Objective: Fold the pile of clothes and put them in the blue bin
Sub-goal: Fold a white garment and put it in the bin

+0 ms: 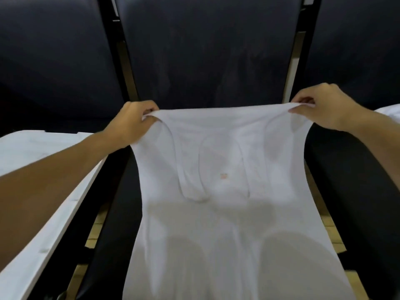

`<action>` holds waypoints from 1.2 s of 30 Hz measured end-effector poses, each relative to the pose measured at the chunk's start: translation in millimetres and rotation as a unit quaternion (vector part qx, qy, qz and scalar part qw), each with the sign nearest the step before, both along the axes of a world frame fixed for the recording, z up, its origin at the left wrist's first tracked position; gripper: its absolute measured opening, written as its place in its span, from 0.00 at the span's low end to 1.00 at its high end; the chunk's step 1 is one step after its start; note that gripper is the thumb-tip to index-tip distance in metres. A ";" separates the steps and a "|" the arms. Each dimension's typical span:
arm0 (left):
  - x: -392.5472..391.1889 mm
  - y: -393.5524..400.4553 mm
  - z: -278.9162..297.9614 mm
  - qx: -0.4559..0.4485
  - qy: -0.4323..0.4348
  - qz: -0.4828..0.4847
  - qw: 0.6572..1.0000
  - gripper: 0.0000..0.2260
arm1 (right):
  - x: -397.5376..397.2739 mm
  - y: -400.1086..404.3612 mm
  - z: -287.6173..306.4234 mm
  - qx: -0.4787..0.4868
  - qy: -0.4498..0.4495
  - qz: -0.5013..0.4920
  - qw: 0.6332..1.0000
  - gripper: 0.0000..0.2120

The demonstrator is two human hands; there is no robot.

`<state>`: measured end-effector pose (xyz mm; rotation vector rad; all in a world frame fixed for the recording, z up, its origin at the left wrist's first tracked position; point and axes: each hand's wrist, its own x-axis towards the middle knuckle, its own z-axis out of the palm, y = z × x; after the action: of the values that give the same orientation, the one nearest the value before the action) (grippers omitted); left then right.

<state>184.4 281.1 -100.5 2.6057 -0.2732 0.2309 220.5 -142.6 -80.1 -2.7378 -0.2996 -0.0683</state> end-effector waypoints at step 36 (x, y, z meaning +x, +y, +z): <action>-217.9 -53.2 -23.4 -0.147 0.181 -0.122 0.965 0.06 | -284.3 198.5 -44.4 0.319 0.159 -0.063 0.932 0.08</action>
<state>-33.5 227.8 -123.9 2.2385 -0.3914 -0.2700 -63.8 56.0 -124.5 -2.0717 0.0005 0.2086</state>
